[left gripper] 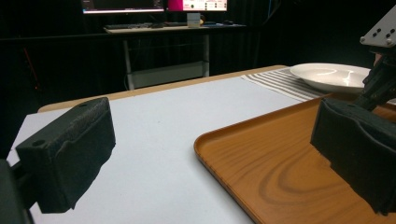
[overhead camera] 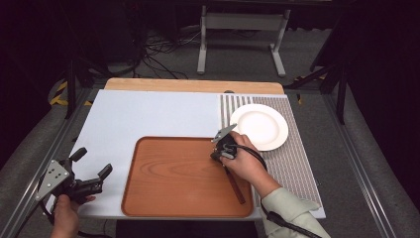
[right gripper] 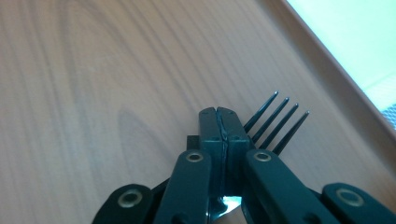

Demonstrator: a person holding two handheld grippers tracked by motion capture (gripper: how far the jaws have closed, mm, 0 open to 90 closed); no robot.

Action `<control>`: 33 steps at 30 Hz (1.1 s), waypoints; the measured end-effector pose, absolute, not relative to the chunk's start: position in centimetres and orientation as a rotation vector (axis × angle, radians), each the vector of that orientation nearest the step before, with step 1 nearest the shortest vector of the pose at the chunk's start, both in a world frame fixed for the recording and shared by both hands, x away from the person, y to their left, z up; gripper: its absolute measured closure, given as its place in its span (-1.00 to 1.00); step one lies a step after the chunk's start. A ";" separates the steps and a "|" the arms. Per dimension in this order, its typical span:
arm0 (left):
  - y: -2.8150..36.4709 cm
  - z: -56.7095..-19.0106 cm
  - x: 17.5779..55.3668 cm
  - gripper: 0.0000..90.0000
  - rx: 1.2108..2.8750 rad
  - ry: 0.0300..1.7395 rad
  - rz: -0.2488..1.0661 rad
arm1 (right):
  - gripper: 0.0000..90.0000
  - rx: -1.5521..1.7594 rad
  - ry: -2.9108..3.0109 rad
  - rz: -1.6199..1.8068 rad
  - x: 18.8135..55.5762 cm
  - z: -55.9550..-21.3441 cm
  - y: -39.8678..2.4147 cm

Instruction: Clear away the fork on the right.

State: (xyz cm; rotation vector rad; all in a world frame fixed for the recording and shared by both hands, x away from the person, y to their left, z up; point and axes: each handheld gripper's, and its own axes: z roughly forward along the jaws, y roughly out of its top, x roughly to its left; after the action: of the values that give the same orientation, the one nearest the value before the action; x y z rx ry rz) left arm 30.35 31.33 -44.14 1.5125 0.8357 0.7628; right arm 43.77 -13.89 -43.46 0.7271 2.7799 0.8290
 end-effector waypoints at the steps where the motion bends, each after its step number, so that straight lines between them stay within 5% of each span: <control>1: 31.3 -44.1 30.3 -0.99 1.513 0.836 0.762 | 1.00 0.736 2.778 0.825 43.9 -43.4 -14.0; 33: 31.3 -44.1 30.3 -0.99 1.515 0.837 0.761 | 1.00 0.882 2.693 0.778 45.4 -43.2 -17.6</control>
State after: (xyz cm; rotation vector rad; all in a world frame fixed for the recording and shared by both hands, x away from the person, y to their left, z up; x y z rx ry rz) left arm 30.33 31.34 -44.13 1.5148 0.8372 0.7607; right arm 45.44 -17.65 -43.19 0.8821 2.6931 0.7778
